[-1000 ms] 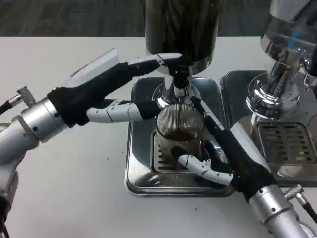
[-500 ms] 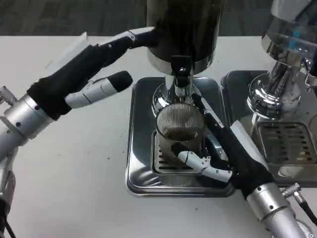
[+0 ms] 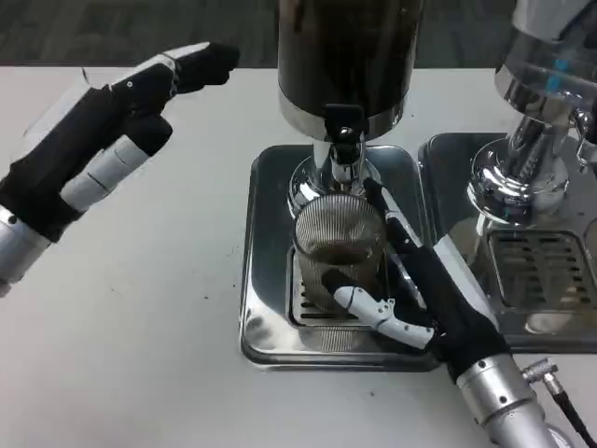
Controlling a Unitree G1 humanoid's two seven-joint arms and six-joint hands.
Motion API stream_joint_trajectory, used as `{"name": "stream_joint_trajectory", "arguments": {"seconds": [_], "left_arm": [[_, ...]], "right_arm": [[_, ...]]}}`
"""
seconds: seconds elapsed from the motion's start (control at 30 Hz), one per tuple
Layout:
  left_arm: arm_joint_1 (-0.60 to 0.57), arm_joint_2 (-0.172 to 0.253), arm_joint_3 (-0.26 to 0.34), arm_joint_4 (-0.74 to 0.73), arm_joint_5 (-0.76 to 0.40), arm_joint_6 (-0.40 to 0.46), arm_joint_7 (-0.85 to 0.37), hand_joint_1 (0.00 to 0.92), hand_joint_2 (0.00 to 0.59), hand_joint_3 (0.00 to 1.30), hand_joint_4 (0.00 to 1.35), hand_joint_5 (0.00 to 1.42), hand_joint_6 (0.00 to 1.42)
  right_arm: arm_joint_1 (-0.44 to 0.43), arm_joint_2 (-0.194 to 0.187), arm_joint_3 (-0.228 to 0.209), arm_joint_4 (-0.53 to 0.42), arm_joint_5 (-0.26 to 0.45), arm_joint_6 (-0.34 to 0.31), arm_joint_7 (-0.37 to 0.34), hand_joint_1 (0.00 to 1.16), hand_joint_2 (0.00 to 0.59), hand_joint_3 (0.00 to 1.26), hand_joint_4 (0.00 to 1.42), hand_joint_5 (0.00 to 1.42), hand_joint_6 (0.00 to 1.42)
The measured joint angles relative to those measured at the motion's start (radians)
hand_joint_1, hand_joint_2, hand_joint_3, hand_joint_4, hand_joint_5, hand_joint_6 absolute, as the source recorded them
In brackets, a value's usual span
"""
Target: Grasp the cup under the faucet to collect the drink, then remove the cup.
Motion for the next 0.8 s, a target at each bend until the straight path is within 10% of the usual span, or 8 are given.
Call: {"name": "stream_joint_trajectory", "arguments": {"seconds": [0.8], "left_arm": [[0.126, 0.030, 0.091, -0.088, -0.004, 0.056, 0.000, 0.000, 0.133, 0.32, 0.25, 0.20, 0.16]], "right_arm": [[-0.040, 0.025, 0.029, 0.047, -0.103, 0.054, -0.094, 0.65, 0.217, 0.00, 0.00, 0.06, 0.13]]}}
